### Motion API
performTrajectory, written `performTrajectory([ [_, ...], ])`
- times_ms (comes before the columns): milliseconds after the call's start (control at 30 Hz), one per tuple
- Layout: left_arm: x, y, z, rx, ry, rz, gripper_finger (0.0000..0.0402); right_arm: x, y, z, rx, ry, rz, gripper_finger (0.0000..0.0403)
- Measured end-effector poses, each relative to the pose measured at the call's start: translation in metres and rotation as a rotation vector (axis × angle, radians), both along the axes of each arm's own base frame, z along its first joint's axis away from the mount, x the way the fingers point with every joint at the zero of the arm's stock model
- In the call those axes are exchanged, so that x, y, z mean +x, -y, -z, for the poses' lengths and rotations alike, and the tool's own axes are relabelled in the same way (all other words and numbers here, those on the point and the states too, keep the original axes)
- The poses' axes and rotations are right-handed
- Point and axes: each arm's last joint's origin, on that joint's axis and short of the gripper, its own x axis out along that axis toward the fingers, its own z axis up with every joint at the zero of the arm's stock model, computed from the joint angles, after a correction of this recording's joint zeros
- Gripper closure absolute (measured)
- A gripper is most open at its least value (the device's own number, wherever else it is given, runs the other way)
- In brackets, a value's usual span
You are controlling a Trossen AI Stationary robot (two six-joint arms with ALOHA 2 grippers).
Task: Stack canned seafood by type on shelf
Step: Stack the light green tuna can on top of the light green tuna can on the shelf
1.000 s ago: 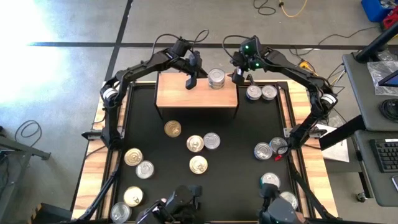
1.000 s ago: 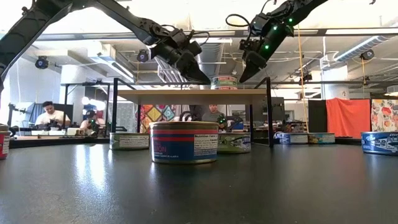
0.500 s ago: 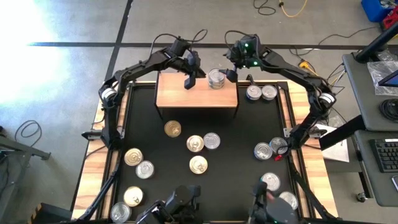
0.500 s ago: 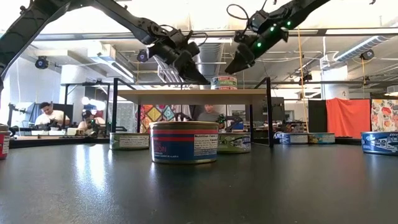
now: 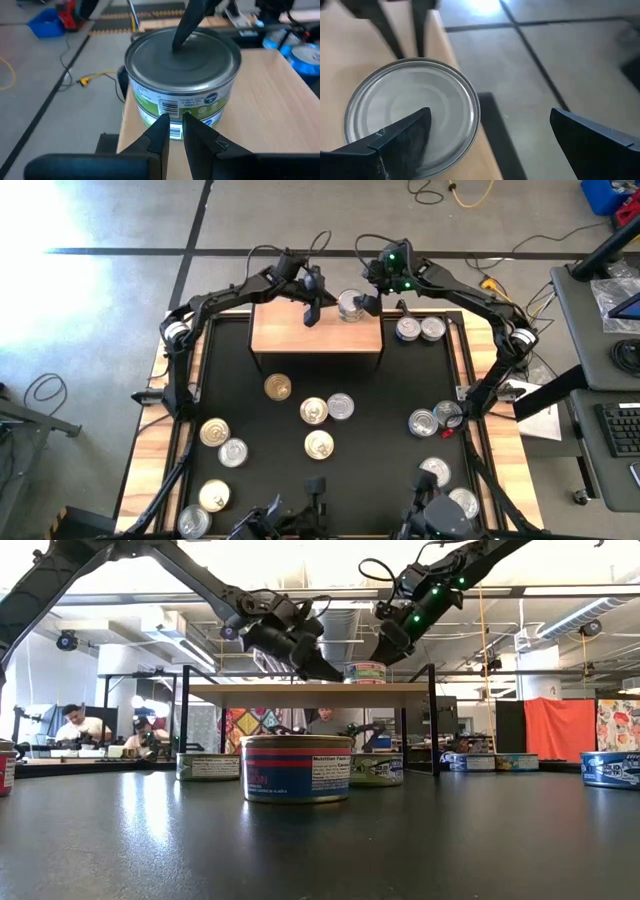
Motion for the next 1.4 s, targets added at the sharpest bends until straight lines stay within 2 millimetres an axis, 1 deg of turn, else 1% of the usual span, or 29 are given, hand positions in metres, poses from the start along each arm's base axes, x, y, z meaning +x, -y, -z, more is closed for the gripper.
performTrajectory([
  [133, 0.003, -0.002, -0.006, 0.032, 0.078, -0.014, 0.0364, -0.006, -0.001, -0.005, -0.026, -0.039, 0.128, 0.0003],
  [200, 0.004, -0.002, -0.008, 0.044, 0.088, -0.018, 0.0364, -0.008, -0.001, -0.007, -0.046, -0.057, 0.166, 0.0003],
  [300, 0.005, -0.003, -0.014, 0.055, 0.096, -0.022, 0.0364, -0.009, -0.002, -0.009, -0.052, -0.055, 0.173, 0.0003],
  [433, 0.000, 0.001, -0.022, 0.059, 0.089, -0.024, 0.0364, -0.007, -0.003, -0.009, -0.048, -0.047, 0.166, 0.0003],
  [500, -0.002, 0.003, -0.022, 0.052, 0.081, -0.021, 0.0364, -0.006, -0.002, -0.006, -0.031, -0.040, 0.154, 0.0003],
  [633, -0.001, 0.008, -0.013, 0.027, 0.060, -0.004, 0.0364, -0.005, -0.004, -0.003, -0.002, -0.026, 0.148, 0.0003],
  [867, -0.004, 0.013, -0.005, 0.023, 0.040, 0.010, 0.0364, 0.001, -0.011, -0.001, 0.050, -0.012, 0.154, 0.0003],
  [1000, -0.009, 0.026, -0.002, 0.035, 0.045, 0.031, 0.0364, 0.002, -0.012, -0.001, 0.050, -0.012, 0.151, 0.0003],
  [1167, -0.026, 0.048, -0.006, 0.080, 0.090, 0.036, 0.0364, 0.001, -0.020, -0.008, 0.040, -0.012, 0.133, 0.0003],
  [1300, -0.044, 0.072, -0.009, 0.140, 0.113, -0.019, 0.0364, 0.000, -0.034, -0.025, -0.016, 0.022, 0.092, 0.0003],
  [1400, -0.053, 0.098, -0.009, 0.160, 0.099, -0.036, 0.0364, -0.002, -0.048, -0.042, -0.069, 0.057, 0.056, 0.0003],
])
